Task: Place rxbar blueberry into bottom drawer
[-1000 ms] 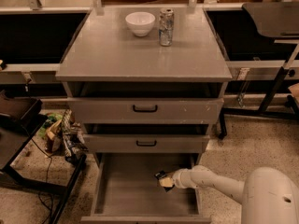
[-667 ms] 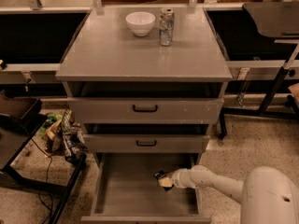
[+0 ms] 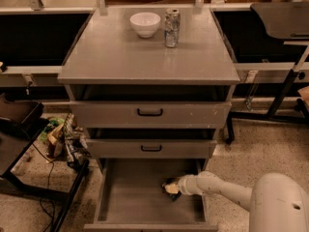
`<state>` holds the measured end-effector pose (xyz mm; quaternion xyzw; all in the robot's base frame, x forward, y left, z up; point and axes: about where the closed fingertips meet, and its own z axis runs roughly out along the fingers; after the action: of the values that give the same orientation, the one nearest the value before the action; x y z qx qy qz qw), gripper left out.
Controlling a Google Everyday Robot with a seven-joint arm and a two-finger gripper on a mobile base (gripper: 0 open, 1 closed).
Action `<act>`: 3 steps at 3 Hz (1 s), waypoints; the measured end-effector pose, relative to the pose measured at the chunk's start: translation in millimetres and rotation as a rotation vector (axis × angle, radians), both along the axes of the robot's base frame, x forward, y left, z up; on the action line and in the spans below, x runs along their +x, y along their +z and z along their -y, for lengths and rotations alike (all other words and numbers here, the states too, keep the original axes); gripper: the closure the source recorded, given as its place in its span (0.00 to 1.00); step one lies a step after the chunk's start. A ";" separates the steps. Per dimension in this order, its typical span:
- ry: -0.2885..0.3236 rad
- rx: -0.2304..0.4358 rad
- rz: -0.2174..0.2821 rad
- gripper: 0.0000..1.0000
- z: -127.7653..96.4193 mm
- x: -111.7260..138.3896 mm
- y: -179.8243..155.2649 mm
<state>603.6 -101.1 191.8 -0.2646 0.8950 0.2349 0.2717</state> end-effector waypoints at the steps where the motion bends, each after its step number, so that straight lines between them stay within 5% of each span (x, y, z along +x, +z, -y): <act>1: 0.000 0.000 0.000 0.00 0.0 0.0 0.0; 3: 0.042 0.004 0.013 0.00 -6.5 -13.8 16.3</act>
Offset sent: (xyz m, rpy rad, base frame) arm 0.0000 0.0000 0.0000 0.0000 0.0000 0.0000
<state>589.8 -94.6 208.1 -0.2844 0.8869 0.2407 0.2733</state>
